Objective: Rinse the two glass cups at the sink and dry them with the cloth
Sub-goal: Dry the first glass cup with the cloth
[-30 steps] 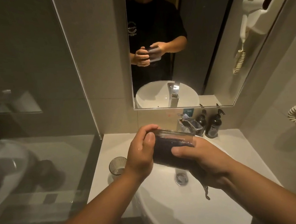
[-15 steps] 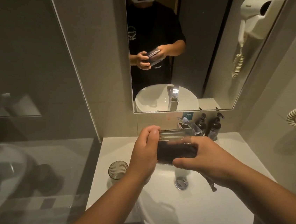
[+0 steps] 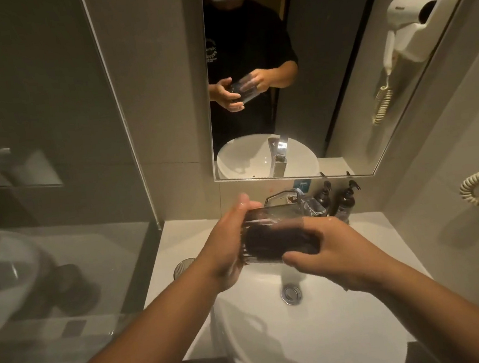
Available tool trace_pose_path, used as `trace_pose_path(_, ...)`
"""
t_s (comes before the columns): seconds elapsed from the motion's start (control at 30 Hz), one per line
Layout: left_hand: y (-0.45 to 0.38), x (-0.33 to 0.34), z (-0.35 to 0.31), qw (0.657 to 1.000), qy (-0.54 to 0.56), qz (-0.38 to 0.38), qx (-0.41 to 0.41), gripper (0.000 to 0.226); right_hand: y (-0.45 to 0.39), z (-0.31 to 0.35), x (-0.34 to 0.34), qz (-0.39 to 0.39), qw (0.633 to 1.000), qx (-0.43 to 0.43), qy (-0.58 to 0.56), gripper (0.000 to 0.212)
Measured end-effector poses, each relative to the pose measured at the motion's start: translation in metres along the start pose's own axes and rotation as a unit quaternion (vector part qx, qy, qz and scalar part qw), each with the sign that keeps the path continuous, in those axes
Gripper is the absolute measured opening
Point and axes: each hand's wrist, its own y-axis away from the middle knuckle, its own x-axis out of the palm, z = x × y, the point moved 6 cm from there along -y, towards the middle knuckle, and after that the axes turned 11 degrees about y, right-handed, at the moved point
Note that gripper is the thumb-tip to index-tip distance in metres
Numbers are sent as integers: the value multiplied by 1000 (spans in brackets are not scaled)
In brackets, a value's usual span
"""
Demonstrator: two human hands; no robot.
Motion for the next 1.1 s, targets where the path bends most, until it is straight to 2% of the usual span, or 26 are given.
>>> trace_pose_path(0.07,-1,1,-8,995,-36,-27,87,32,1,0,4,9,998,4,-68,42)
trace_pose_path(0.13,1,0,-17,979,-91,-32,177,31,2,-1,7,31,976,31,-214,42)
trace_pose_path(0.2,3,-2,-20,965,-137,-20,225,34,2,-4,12,56,922,71,-375,44)
trace_pose_path(0.3,7,-3,-23,945,-158,1,286,31,2,-6,17,62,833,112,-539,53)
trace_pose_path(0.4,9,-9,-23,924,-167,16,343,28,3,-8,17,26,763,152,-628,54)
trace_pose_path(0.5,5,-26,-17,935,-120,-37,331,25,9,-7,5,-8,724,143,-674,56)
trace_pose_path(0.53,3,-33,-14,947,-72,-73,304,22,9,-10,-1,-19,724,131,-677,51)
trace_pose_path(0.6,-6,-48,-2,967,68,-147,196,22,8,-18,-16,-65,751,111,-648,34)
trace_pose_path(0.67,-14,-54,15,962,188,-189,53,34,7,-27,-25,-121,806,94,-572,40)
trace_pose_path(0.73,-12,-50,25,952,231,-199,-29,51,9,-31,-25,-183,866,91,-456,43)
trace_pose_path(0.83,-7,-33,31,945,263,-186,-63,53,19,-23,-12,-282,929,79,-226,38)
trace_pose_path(0.93,-2,-19,34,949,270,-153,-59,50,18,-12,11,-296,953,11,-59,42)
trace_pose_path(1.0,0,-16,33,961,243,-129,-27,55,16,-15,19,-298,954,2,-38,44)
trace_pose_path(1.1,4,-14,24,985,145,-87,33,66,15,-19,16,-300,951,16,-73,45)
